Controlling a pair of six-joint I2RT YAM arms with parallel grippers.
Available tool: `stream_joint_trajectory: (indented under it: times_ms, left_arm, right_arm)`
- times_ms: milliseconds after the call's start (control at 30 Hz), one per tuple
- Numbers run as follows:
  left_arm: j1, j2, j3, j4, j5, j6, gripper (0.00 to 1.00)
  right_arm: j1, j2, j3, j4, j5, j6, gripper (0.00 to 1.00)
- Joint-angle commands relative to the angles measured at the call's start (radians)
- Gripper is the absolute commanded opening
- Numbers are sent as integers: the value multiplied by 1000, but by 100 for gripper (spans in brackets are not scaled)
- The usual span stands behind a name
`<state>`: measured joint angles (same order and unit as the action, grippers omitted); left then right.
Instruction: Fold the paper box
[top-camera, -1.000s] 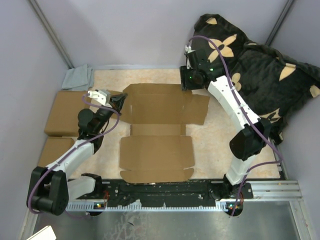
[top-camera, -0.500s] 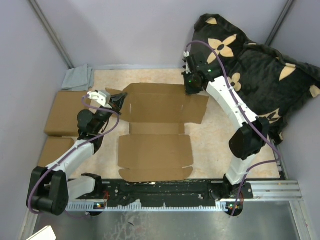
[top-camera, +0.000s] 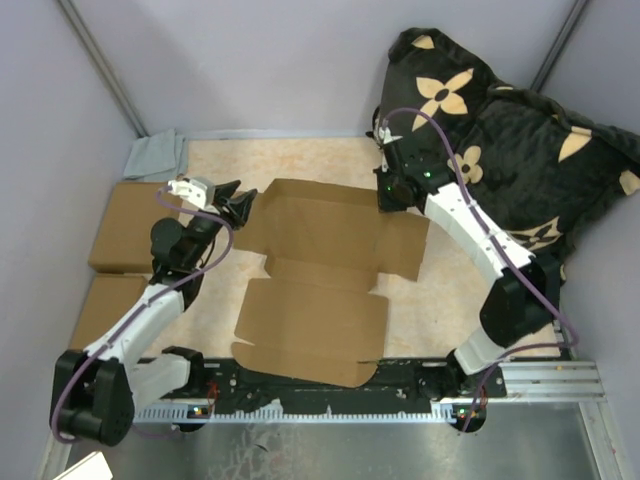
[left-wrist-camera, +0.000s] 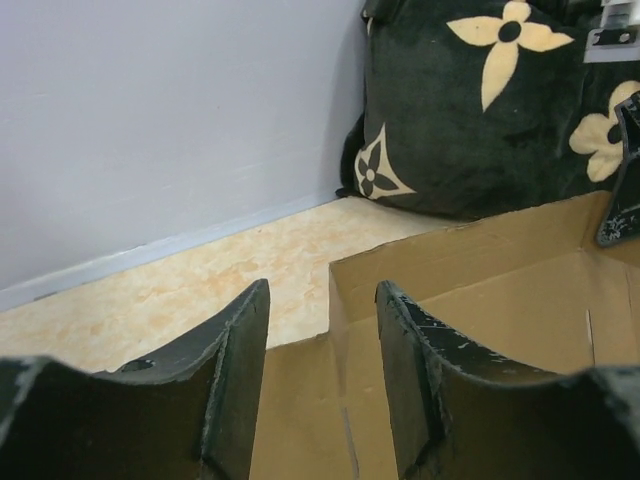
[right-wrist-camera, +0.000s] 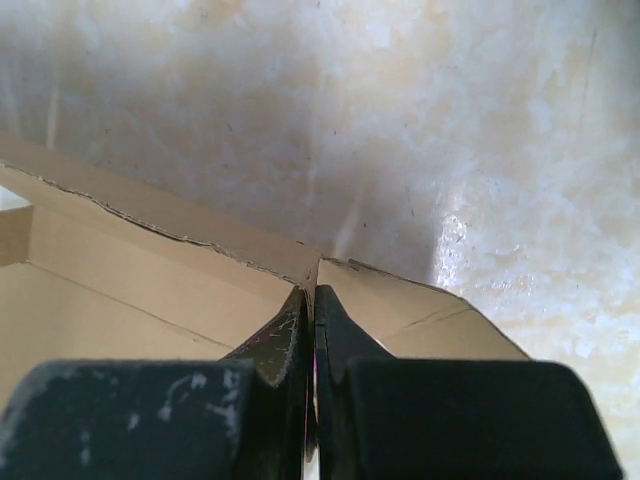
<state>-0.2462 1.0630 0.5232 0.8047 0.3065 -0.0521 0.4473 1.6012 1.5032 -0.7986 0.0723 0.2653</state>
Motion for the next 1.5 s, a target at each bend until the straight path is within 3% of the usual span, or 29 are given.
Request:
stream_joint_trajectory:
  times_ms: [0,267,467,733,1467]
  left_arm:
    - [-10,-93,49,-158,-25,-19,54]
    - [-9,-195,122,-411,27,-27,52]
    - [-10,-157,135,-445,9,-39,51]
    - [-10,-96,172,-542,0,-138,45]
    - [-39,-161,152,-799,-41,-243,48]
  right_arm:
    - [15,-138,-86,234,68,38,0]
    - [63,-231,-245,486,179,5,0]
    - [137,-208,-310,662,308,-80,0]
    - [140,-217,-432,783,344,7,3]
    - [140,-250,-508,773,293,95,4]
